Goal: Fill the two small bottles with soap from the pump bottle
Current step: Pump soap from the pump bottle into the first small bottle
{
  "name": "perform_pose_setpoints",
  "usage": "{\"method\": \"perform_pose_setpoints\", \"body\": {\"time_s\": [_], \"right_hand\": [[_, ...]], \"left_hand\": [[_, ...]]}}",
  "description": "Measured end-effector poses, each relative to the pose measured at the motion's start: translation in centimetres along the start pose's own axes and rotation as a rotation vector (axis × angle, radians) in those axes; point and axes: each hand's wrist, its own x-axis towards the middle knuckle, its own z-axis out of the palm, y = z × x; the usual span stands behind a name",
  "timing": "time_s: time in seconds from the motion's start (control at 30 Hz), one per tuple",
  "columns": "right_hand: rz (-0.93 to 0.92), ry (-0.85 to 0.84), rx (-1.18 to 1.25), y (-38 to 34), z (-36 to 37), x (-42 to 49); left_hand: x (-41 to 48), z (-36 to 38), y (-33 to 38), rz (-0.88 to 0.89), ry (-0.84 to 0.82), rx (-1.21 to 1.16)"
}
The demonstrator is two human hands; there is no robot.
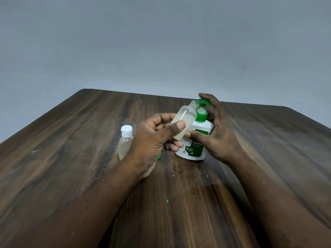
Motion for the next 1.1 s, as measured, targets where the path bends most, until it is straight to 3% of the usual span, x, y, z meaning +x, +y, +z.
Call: {"method": "perform_pose_setpoints", "body": {"time_s": [1.1], "right_hand": [[-0.041, 0.061, -0.039, -0.2, 0.8, -0.5]], "left_hand": [[0.0, -0.1, -0.2, -0.003, -0.014, -0.003]]}}
